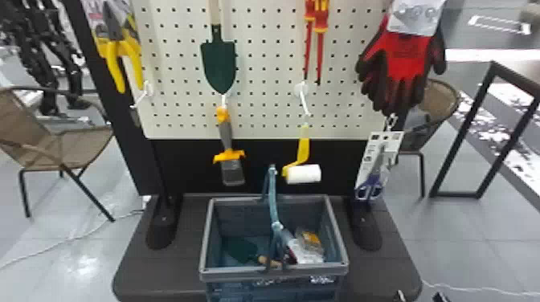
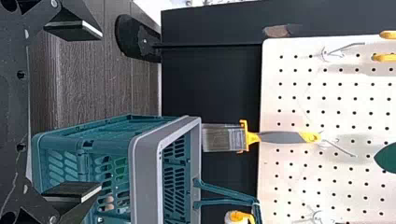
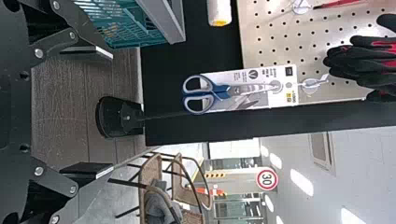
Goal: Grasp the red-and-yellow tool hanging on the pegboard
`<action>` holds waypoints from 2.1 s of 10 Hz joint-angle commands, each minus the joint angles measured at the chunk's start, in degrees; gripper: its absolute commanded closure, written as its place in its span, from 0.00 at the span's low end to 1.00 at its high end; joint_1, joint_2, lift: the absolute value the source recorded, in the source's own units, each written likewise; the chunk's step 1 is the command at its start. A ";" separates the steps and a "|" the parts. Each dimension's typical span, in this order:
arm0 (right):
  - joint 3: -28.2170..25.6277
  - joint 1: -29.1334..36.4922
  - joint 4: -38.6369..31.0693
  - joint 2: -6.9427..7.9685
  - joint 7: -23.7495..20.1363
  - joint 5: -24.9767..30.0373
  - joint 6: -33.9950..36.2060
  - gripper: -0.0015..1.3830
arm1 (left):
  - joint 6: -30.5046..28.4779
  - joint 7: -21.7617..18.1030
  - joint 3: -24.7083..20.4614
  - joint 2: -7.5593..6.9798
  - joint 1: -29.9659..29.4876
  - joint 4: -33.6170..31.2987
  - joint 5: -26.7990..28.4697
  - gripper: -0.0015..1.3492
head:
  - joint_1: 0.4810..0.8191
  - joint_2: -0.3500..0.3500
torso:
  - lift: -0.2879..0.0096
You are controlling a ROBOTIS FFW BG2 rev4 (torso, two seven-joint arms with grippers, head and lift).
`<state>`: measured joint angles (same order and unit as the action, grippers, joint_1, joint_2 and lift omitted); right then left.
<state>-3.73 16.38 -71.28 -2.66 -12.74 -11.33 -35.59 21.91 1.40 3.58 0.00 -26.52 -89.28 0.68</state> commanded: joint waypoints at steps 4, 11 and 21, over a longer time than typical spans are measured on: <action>1.97 -0.83 -26.10 -1.29 0.18 1.14 16.34 0.31 | -0.11 -0.08 0.11 0.15 -0.02 0.07 -0.07 0.12 | 0.20 0.50 | 0.63; 3.99 -29.13 -45.87 -6.13 -12.66 -2.64 65.30 0.31 | -2.05 -0.08 1.86 -1.14 1.74 -0.02 0.02 0.12 | 0.20 0.50 | 0.63; 18.32 -61.65 -21.62 -8.76 -19.51 -9.67 68.99 0.54 | -4.86 -0.08 4.06 -3.43 4.72 0.25 -0.33 0.12 | 0.20 0.50 | 0.63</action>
<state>14.23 -44.98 -93.12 -11.28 -32.26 -21.36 33.39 17.06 1.31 7.56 -3.33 -21.91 -89.05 0.42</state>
